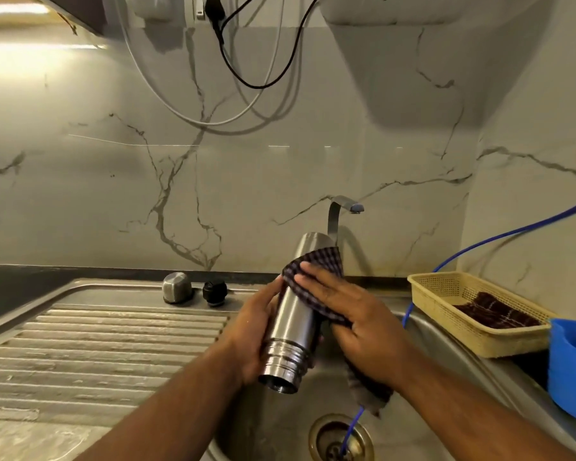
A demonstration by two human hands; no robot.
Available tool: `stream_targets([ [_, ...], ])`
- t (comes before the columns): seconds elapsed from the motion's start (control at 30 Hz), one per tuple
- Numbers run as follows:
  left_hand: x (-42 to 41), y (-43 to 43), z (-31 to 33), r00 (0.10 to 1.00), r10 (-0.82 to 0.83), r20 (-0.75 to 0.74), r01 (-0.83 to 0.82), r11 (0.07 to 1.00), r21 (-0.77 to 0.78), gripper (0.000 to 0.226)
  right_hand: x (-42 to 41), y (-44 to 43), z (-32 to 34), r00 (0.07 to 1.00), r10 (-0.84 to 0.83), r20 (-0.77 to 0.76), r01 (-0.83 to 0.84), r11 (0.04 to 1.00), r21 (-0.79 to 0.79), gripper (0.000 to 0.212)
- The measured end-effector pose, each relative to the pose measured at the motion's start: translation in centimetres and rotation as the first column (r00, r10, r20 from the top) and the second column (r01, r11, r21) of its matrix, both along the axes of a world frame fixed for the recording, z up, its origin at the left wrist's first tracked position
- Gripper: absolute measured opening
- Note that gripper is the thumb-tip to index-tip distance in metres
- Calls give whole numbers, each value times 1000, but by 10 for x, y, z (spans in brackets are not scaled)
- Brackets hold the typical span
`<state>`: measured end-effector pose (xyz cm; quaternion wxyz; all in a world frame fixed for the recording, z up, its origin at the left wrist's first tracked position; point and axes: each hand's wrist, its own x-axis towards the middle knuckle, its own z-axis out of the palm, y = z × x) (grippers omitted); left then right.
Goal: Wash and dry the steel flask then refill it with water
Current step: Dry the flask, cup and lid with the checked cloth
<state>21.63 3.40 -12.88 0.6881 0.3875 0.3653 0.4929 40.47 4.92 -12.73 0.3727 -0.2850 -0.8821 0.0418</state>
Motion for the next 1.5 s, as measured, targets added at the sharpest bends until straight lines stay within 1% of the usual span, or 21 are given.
stream_targets([
  [0.1, -13, 0, -4, 999, 2, 52, 0, 1000, -31, 67, -9, -17, -4, 972, 127, 197, -136, 990, 35, 84],
  [0.17, -22, 1, -4, 997, -28, 73, 31, 999, -39, 78, -15, -23, -5, 919, 185, 349, -245, 960, 135, 74],
  [0.23, -21, 0, -2, 994, -74, 78, 76, 997, -19, 91, -10, -16, -2, 909, 177, 377, -262, 947, 187, 68],
  [0.3, -16, 0, -2, 994, -107, 21, 106, 993, 53, 95, 2, -2, 4, 965, 96, 244, -135, 980, 147, 72],
  [0.4, -2, -4, 0, 966, -150, -209, 181, 974, 139, 96, 28, 16, 13, 994, -86, -67, 92, 992, 83, 79],
  [0.5, -2, -3, -1, 933, -158, -324, 218, 963, 159, 99, 35, 21, 14, 972, -176, -154, 180, 984, 13, 81],
  [0.57, -4, 0, -2, 935, -132, -329, 201, 962, 187, 98, 29, 15, 13, 972, -173, -159, 171, 985, -25, 83],
  [0.7, -8, -1, -1, 976, -121, -181, 155, 971, 182, 87, 5, -9, 8, 1000, 10, 21, -8, 997, -77, 78],
  [0.77, -17, 2, -1, 988, -84, -129, 104, 982, 158, 88, -12, -17, -1, 978, 158, 136, -134, 976, -169, 60],
  [0.83, -28, 8, -2, 983, -34, -178, 64, 984, 164, 92, -23, -17, -7, 937, 274, 216, -211, 938, -274, 43],
  [0.9, -33, 10, -1, 969, 5, -247, 42, 982, 184, 95, -24, -16, -8, 917, 333, 219, -277, 928, -249, 55],
  [0.97, -28, 11, -3, 961, -26, -275, 84, 976, 201, 95, -11, -12, 0, 943, 201, 264, -189, 980, -70, 51],
  [1.0, -23, 12, -6, 958, -18, -285, 84, 971, 222, 92, -2, -10, 5, 960, 129, 249, -137, 991, 13, 63],
  [1.07, -16, 15, -9, 930, 67, -360, 44, 955, 292, 86, 15, -5, 15, 993, 11, 119, -16, 999, 49, 82],
  [1.1, -13, 17, -10, 895, 135, -424, 18, 941, 338, 83, 19, 3, 14, 999, -41, 14, 40, 997, 62, 84],
  [1.17, -8, 23, -15, 865, 139, -482, 46, 935, 352, 79, 24, 4, 18, 984, -140, -106, 149, 986, 80, 82],
  [1.23, -1, 12, -11, 898, 94, -430, 46, 952, 303, 79, 21, 1, 16, 983, -144, -113, 150, 988, 44, 78],
  [1.33, 1, -5, 0, 980, 0, -198, 35, 984, 173, 79, 3, -14, 9, 995, 26, 92, -25, 1000, -3, 68],
  [1.4, -12, -1, 1, 999, -8, -45, 12, 998, 67, 78, -14, -19, 5, 968, 147, 204, -142, 989, -38, 54],
  [1.43, -18, 0, 3, 1000, -2, -24, 3, 999, 33, 77, -18, -20, 4, 951, 201, 237, -191, 980, -64, 47],
  [1.5, -24, -3, 10, 997, 15, -81, -17, 999, -29, 69, -20, -22, 8, 917, 301, 262, -270, 952, -147, 42],
])
